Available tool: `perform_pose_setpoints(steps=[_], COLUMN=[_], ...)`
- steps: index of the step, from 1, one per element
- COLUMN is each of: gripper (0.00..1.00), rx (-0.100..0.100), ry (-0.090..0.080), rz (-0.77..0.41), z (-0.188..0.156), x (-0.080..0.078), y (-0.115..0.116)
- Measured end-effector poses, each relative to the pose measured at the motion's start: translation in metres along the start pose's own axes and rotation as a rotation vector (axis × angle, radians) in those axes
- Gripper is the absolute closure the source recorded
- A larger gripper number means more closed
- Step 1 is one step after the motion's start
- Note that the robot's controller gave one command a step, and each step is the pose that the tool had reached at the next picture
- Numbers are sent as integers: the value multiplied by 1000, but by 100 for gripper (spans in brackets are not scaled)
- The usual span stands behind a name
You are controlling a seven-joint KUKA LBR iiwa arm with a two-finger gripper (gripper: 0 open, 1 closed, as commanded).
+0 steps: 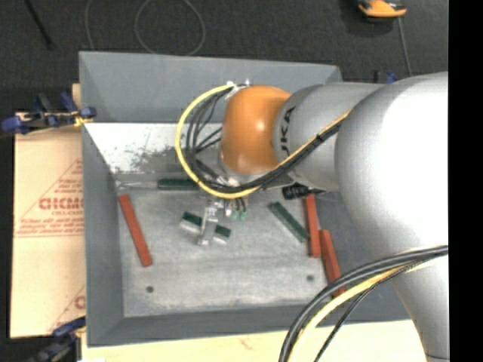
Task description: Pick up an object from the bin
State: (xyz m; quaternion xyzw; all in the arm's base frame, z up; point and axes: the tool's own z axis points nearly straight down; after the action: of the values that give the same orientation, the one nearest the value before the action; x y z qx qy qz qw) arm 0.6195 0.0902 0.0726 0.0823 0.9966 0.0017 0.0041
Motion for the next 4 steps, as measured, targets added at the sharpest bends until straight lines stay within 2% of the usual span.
perform_pose_setpoints(steps=[1, 2, 3, 4], gripper=[100, 100, 100, 100], rx=[1, 2, 1, 0], ry=[2, -4, -1, 7], rz=[2, -428, -607, -968], z=[1, -170, -207, -195], x=[1, -23, -26, -17], y=[-1, 6, 33, 10])
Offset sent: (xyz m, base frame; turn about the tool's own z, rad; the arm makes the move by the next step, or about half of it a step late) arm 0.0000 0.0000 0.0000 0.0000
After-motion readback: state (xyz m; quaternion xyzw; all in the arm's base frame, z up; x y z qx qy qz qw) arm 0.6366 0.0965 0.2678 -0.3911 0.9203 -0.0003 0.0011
